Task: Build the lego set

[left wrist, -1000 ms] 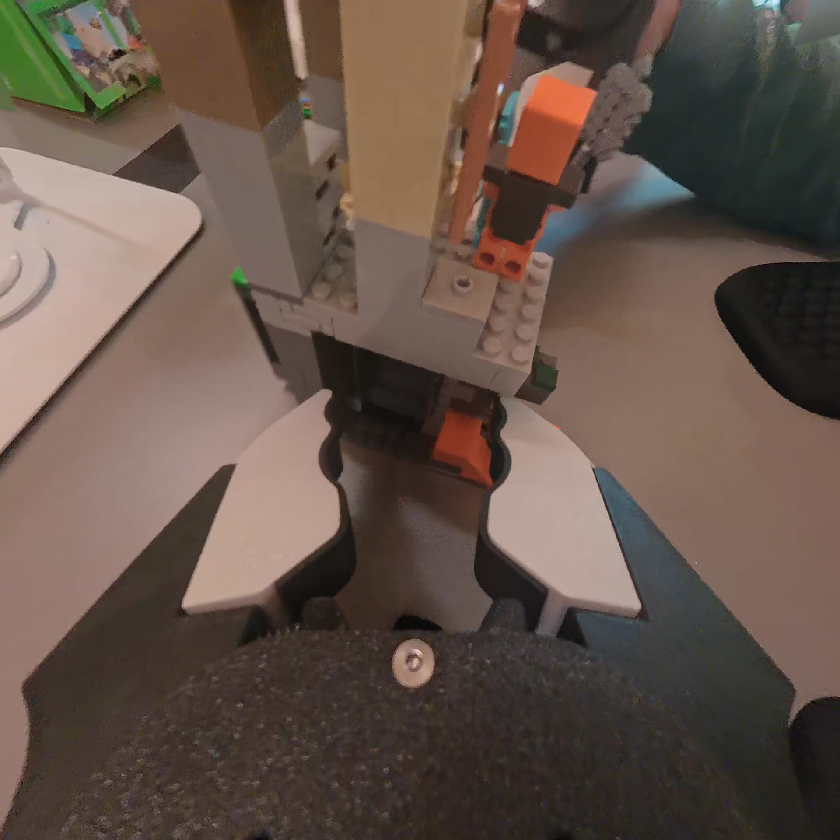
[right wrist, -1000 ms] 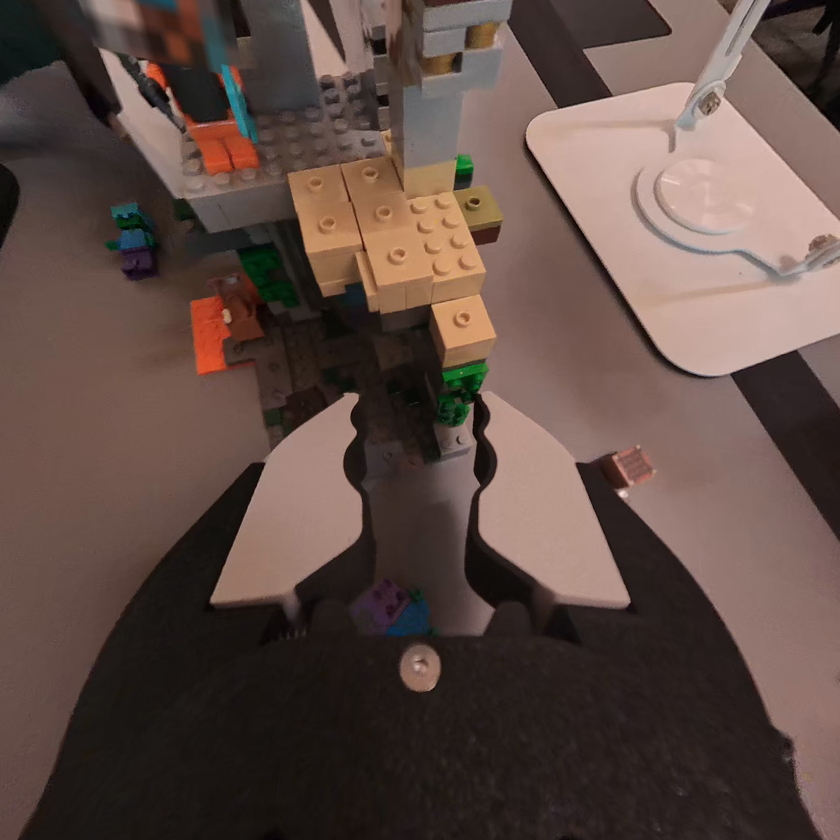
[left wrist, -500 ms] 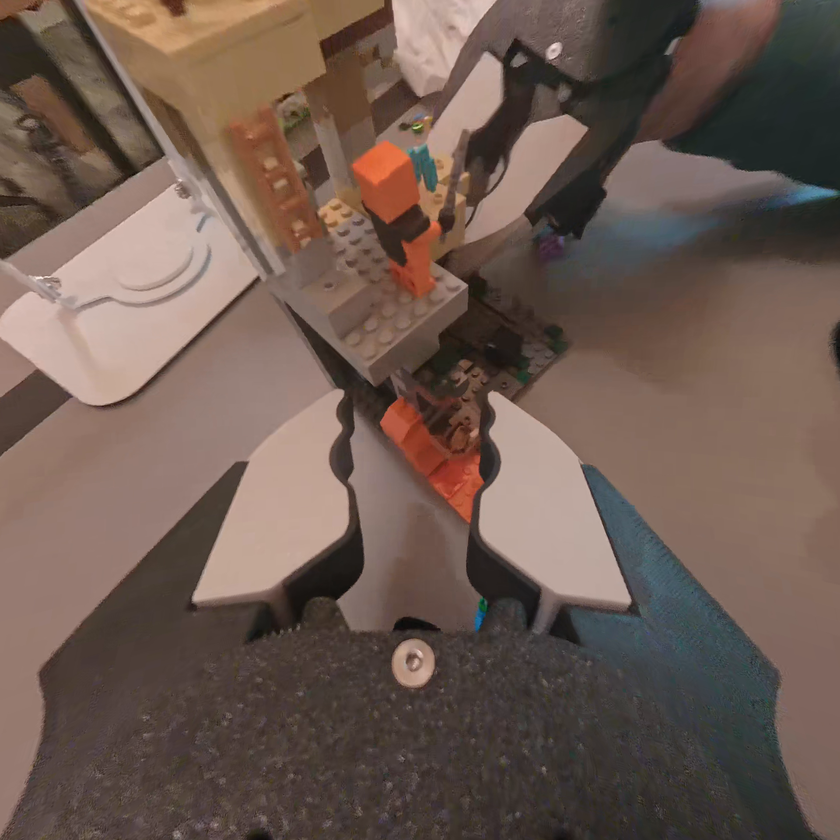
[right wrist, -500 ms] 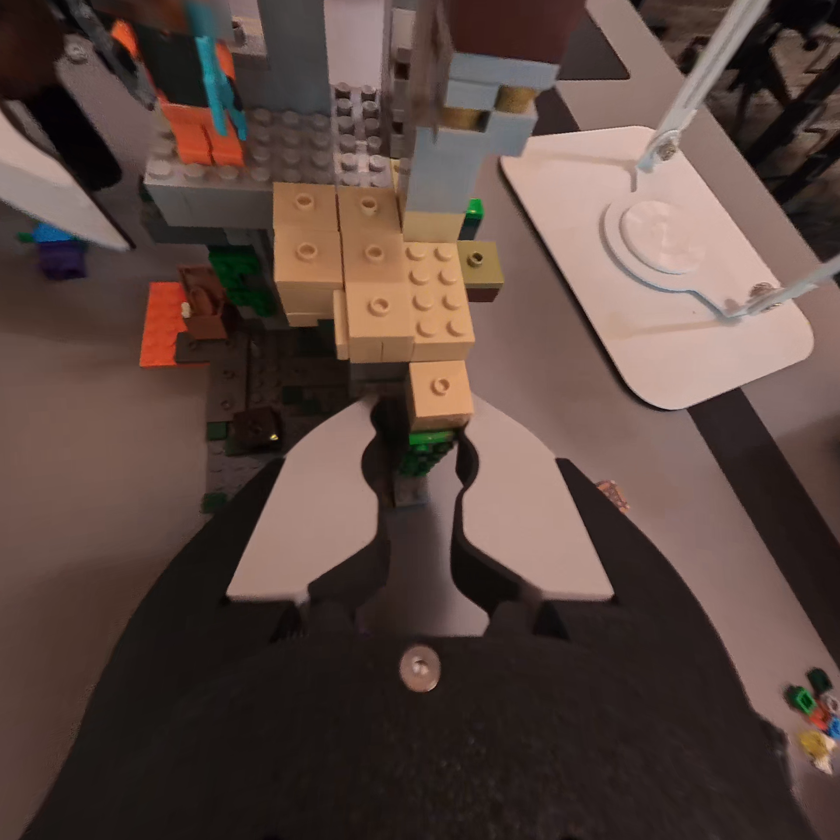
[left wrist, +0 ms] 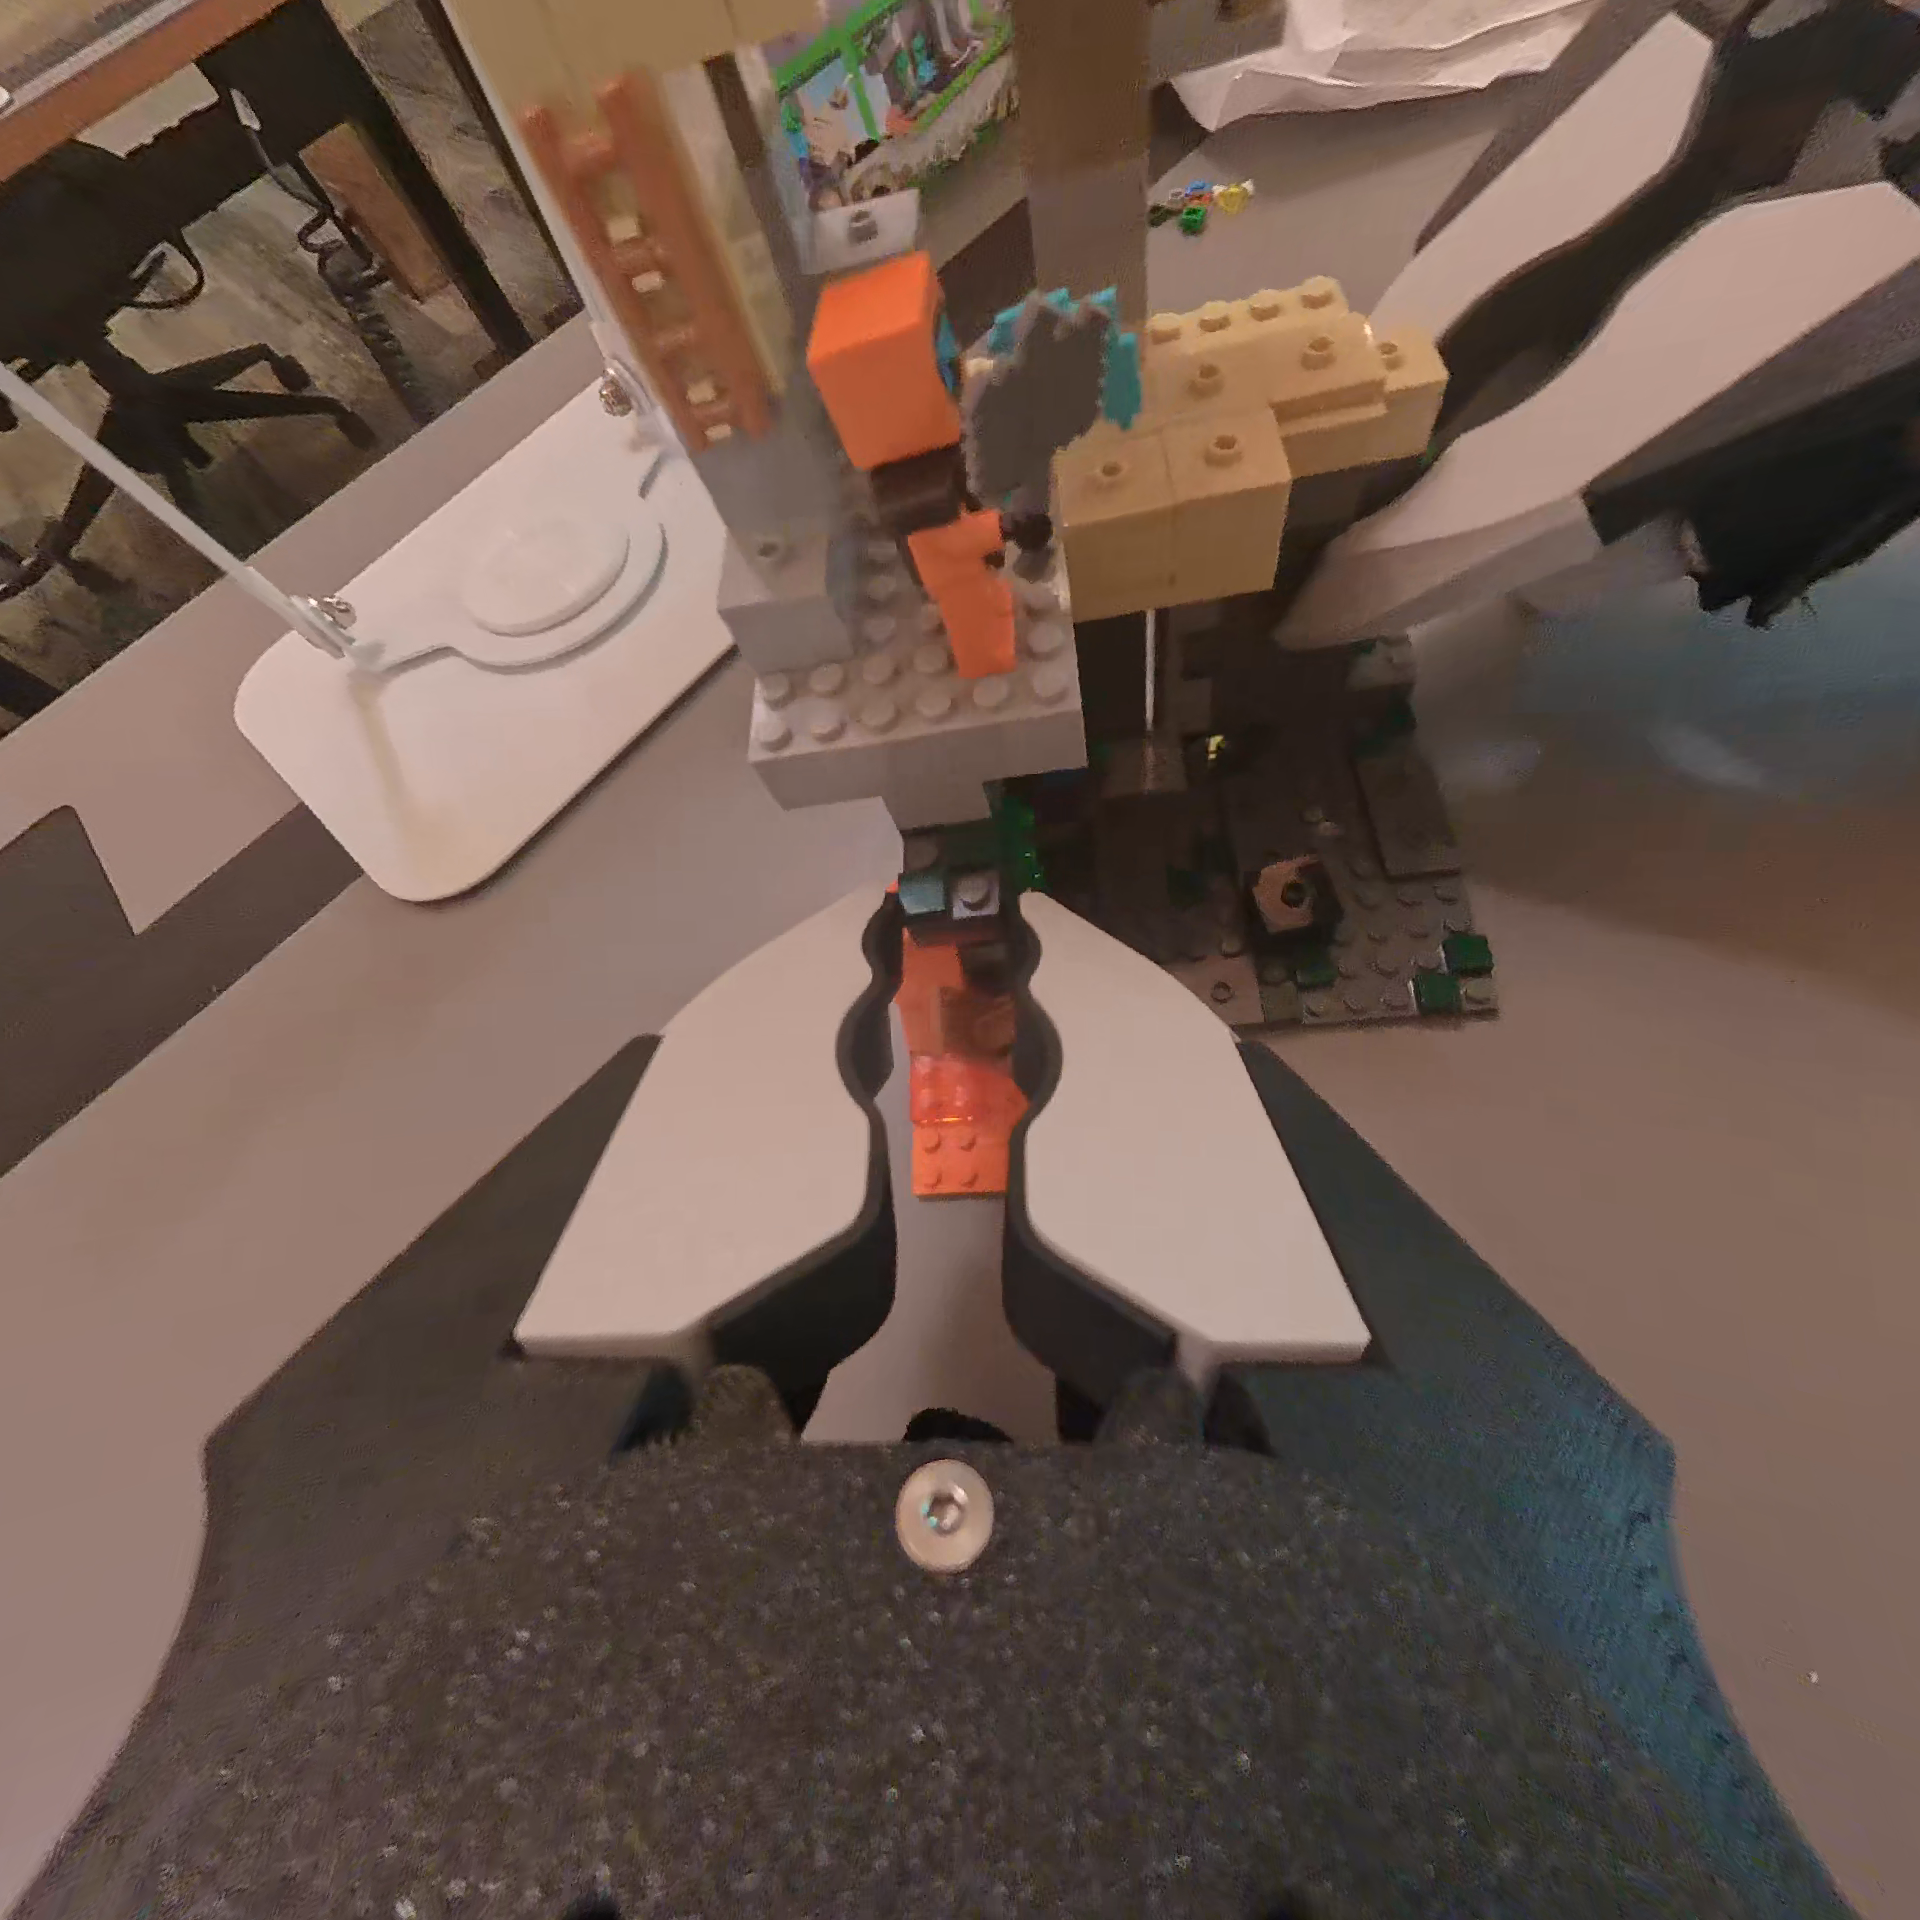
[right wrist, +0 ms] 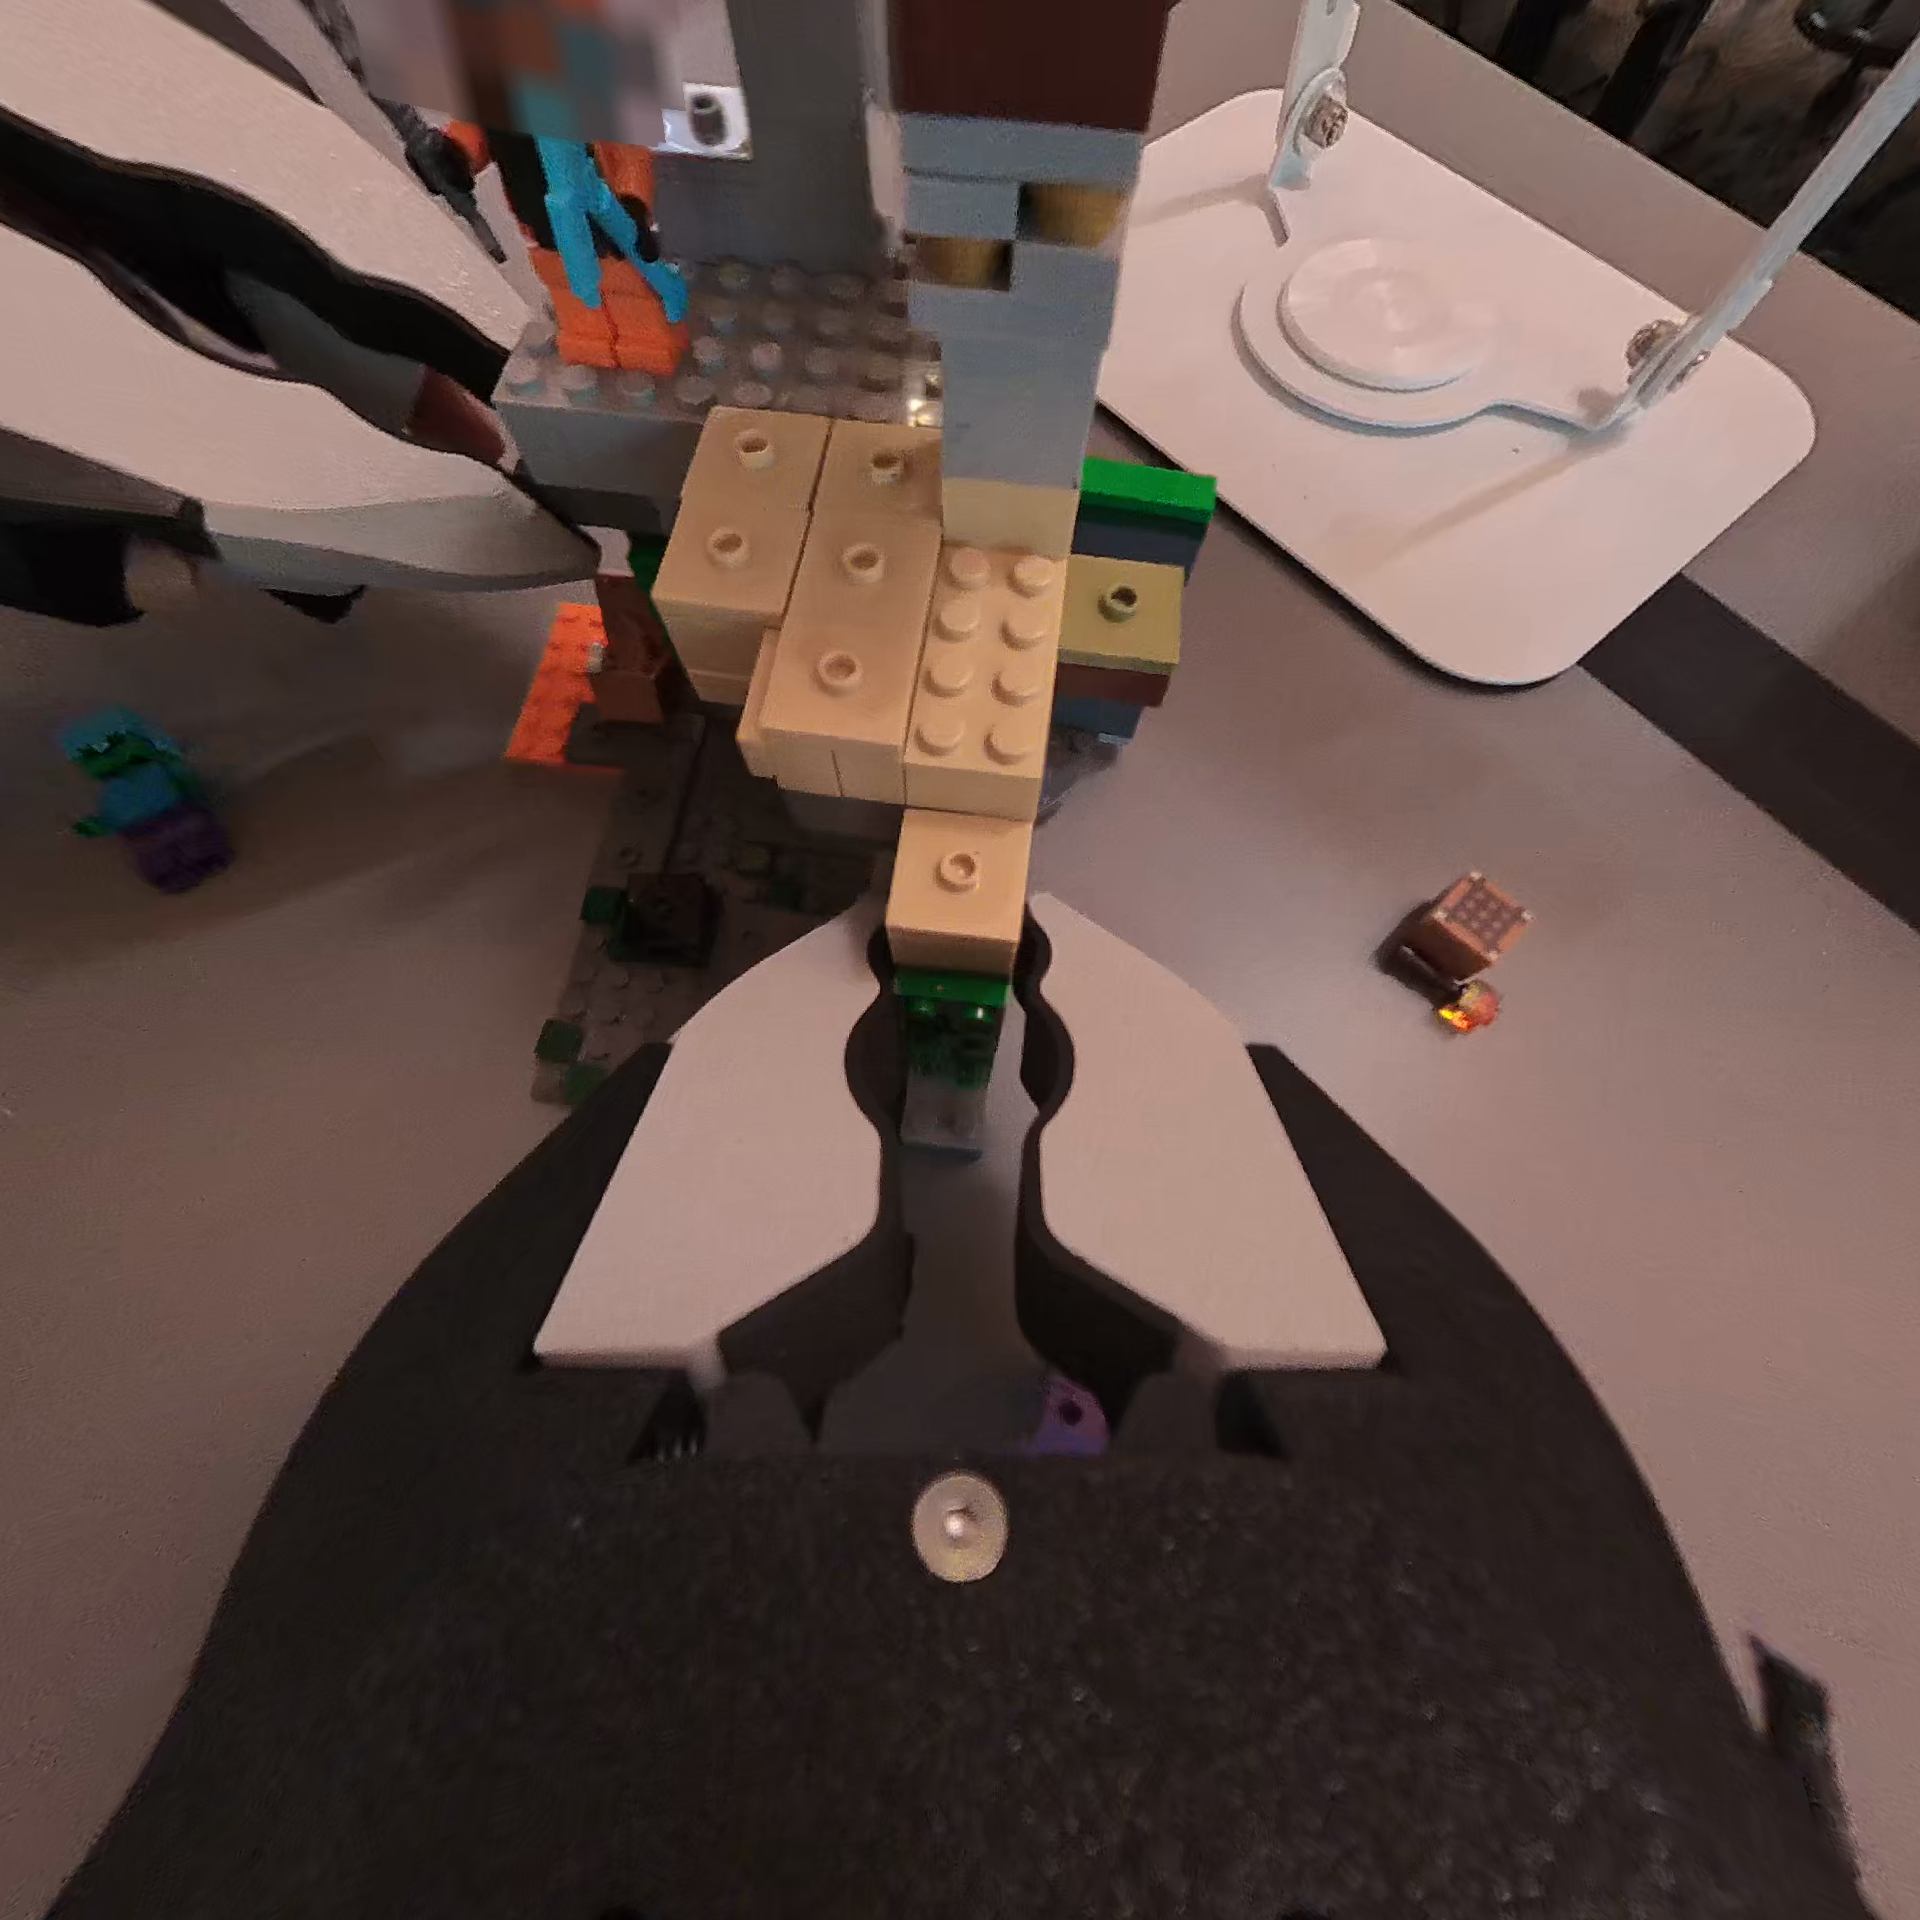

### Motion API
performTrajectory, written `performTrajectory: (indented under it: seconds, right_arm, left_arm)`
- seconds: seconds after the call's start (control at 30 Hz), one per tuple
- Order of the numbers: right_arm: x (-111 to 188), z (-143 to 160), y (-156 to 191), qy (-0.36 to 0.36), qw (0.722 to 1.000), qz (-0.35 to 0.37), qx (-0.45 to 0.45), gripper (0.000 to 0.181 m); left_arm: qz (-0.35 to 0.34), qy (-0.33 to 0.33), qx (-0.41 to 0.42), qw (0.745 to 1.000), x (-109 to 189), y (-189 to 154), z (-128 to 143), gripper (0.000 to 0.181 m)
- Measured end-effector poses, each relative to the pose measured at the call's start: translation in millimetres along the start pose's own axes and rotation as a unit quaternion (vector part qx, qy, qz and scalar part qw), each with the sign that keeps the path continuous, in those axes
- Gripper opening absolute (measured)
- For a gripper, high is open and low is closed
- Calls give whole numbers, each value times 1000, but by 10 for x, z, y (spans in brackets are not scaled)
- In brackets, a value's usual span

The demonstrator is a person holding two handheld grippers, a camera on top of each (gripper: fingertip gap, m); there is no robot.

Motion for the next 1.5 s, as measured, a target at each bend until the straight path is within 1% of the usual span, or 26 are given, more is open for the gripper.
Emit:
performTrajectory:
  seconds: [0.17,0.27,0.37,0.47,0.6,0.7,0.8,0.97,1.1,1.2,1.27,1.5]
  right_arm:
    - [31,30,110,2,1000,7,-5,25]
    - [40,31,118,-3,1000,20,-2,25]
    - [65,34,110,-9,1000,20,-6,25]
    - [134,30,104,-14,1000,18,-7,27]
    - [224,15,108,-21,1000,14,3,30]
    - [244,23,118,-19,1000,9,8,31]
    - [240,30,126,-17,1000,8,14,32]
    - [238,37,118,-16,1000,6,24,32]
    - [243,35,89,-20,1000,2,23,32]
    - [245,42,67,-22,1000,-3,18,32]
    - [243,44,63,-23,1000,-7,15,32]
    - [241,48,67,-21,1000,-7,22,32]
  left_arm:
    - [20,-1,2,1000,-109,125,-26,18]
    - [34,3,-6,999,-157,157,-49,18]
    - [41,6,-10,999,-125,166,-37,24]
    - [34,-5,-16,999,-3,182,-12,25]
    - [34,15,-11,999,82,192,145,28]
    - [47,47,-3,998,1,169,307,35]
    - [69,59,11,996,-125,115,369,39]
    - [83,65,5,994,-245,74,345,37]
    - [86,61,3,994,-282,52,347,30]
    - [79,52,-13,995,-282,37,334,26]
    - [81,42,-27,996,-261,16,310,19]
    - [81,16,-65,994,-227,-69,296,18]
Point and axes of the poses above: each gripper's, where its closed fingertips meet, x back along the fingers, z out of its underside, y = z × x across the jaws, the point moved 2 cm from there along x, back along the fingers, and after that the axes turned 6 degrees about -z, right-handed, at the moved point
